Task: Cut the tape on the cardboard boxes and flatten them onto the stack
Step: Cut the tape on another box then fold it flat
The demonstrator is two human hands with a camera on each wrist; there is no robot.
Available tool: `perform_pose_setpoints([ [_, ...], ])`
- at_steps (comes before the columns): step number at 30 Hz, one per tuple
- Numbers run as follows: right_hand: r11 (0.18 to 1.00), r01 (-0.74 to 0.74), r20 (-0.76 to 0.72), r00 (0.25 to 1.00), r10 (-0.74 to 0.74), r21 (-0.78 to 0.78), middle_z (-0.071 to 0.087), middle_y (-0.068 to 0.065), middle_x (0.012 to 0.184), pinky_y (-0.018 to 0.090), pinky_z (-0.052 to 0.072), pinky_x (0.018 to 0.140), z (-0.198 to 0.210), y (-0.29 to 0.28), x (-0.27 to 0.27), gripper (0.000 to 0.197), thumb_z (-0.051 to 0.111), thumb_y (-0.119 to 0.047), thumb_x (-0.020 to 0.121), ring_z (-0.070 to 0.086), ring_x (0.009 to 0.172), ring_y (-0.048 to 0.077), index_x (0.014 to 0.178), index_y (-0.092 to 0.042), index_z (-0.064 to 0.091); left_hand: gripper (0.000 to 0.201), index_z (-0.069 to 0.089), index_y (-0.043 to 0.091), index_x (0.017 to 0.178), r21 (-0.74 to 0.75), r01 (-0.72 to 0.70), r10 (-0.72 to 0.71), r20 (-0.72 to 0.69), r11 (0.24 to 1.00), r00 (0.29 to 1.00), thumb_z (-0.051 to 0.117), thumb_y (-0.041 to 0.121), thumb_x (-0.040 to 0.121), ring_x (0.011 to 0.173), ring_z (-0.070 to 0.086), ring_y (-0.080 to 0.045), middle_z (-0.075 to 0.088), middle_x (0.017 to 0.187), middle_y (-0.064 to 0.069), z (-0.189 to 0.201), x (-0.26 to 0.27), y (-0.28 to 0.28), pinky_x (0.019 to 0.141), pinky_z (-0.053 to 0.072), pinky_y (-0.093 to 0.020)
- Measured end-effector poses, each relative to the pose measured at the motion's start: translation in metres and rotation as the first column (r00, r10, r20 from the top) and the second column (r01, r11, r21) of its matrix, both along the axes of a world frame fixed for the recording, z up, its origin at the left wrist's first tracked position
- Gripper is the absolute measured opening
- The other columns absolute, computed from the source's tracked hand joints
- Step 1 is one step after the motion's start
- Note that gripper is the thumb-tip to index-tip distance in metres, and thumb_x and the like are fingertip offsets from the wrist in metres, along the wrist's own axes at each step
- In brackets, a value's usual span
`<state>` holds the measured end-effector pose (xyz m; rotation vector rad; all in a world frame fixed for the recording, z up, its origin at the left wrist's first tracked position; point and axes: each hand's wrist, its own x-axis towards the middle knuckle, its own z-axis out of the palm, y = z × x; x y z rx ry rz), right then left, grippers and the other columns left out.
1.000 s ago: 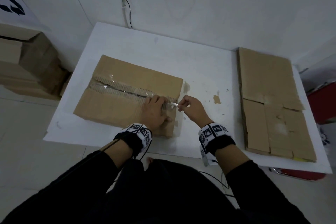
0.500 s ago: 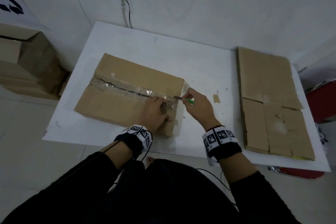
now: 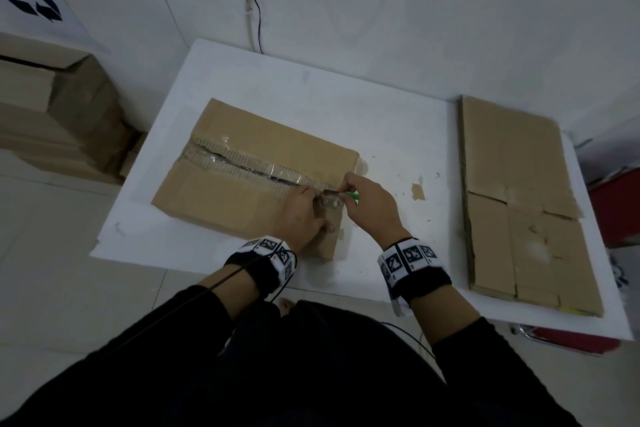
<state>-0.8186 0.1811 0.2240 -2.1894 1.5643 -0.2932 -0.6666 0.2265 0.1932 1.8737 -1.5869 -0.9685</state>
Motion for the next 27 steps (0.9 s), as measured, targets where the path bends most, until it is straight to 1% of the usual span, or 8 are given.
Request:
perform_pose_setpoints([
  [5,0.996,-0.073,-0.174,0.983,0.064,-0.051,0.063,-0.004,0.093,0.031,0.046,0.059,0.005,0.000,0.007,0.003,0.054,-0.021,0.092,0.058,0.078,0.024,0.090,-0.022,0.053,0.060,0.059,0.006,0.110,0.015,-0.001,0.000,0.062,1.000,0.998,0.088,0.028,0.062,0.111,0.047,-0.023,0.056,0.115,-0.008,0.001,-0.001,-0.001,0.088,0.035,-0.023],
  [10,0.984,-0.167,-0.302,0.943,0.140,-0.065,0.060,0.000,0.088,0.027,0.033,0.053,0.009,-0.003,0.021,0.011,0.053,-0.011,0.089,0.058,0.071,0.027,0.093,-0.020,0.057,0.063,0.054,0.007,0.114,0.039,-0.001,-0.004,0.123,0.999,0.992,0.085,0.032,0.066,0.113,0.043,-0.023,0.051,0.119,-0.009,0.000,0.000,-0.003,0.094,0.036,-0.028],
  [14,0.960,-0.272,-0.402,0.888,0.224,-0.064,0.056,0.002,0.087,0.024,0.022,0.048,0.013,-0.007,0.029,0.015,0.052,-0.007,0.088,0.051,0.065,0.027,0.094,-0.018,0.059,0.064,0.053,0.007,0.115,0.052,0.013,-0.020,0.141,0.999,0.990,0.085,0.033,0.066,0.113,0.043,-0.022,0.050,0.118,-0.007,0.001,0.001,-0.004,0.094,0.036,-0.028],
  [18,0.953,-0.289,-0.441,0.870,0.222,-0.090,0.047,-0.001,0.078,0.025,0.016,0.047,0.017,-0.011,0.020,0.013,0.052,-0.005,0.088,0.039,0.058,0.023,0.088,-0.017,0.056,0.055,0.055,0.007,0.110,0.012,0.018,-0.019,0.122,1.000,0.992,0.084,0.028,0.068,0.113,0.043,-0.023,0.050,0.116,-0.008,0.000,0.000,-0.003,0.092,0.035,-0.027],
  [20,0.949,-0.305,-0.451,0.859,0.241,-0.074,0.051,0.003,0.083,0.026,0.015,0.047,0.015,-0.008,0.020,0.013,0.051,-0.004,0.088,0.041,0.059,0.026,0.092,-0.016,0.056,0.054,0.054,0.007,0.108,0.000,0.016,-0.016,0.112,1.000,0.994,0.084,0.027,0.068,0.113,0.041,-0.023,0.050,0.116,-0.008,-0.003,0.001,-0.001,0.088,0.032,-0.024],
  [22,0.954,-0.293,-0.422,0.873,0.245,-0.054,0.056,0.007,0.090,0.027,0.021,0.048,0.008,-0.007,0.019,0.014,0.049,-0.005,0.090,0.052,0.066,0.031,0.097,-0.014,0.058,0.057,0.052,0.008,0.107,-0.010,0.028,-0.027,0.104,1.000,0.994,0.086,0.029,0.065,0.110,0.040,-0.022,0.050,0.115,-0.007,-0.005,0.002,0.001,0.085,0.031,-0.023],
  [24,0.974,-0.227,-0.333,0.920,0.208,-0.020,0.062,0.005,0.094,0.030,0.035,0.053,0.002,-0.009,0.011,0.013,0.051,-0.009,0.091,0.060,0.076,0.032,0.099,-0.015,0.060,0.061,0.052,0.010,0.108,-0.047,0.048,-0.041,0.145,0.998,0.989,0.086,0.033,0.063,0.109,0.042,-0.022,0.051,0.114,-0.006,-0.006,0.004,0.002,0.087,0.034,-0.027],
  [27,0.989,-0.033,-0.118,0.992,0.050,0.143,0.067,0.001,0.092,0.034,0.047,0.063,-0.001,-0.010,-0.015,0.004,0.058,-0.016,0.091,0.060,0.079,0.026,0.088,-0.018,0.059,0.071,0.053,0.015,0.116,-0.094,0.093,-0.069,0.229,0.991,0.971,0.086,0.042,0.059,0.106,0.044,-0.024,0.054,0.114,-0.004,-0.004,0.005,0.001,0.090,0.036,-0.032],
])
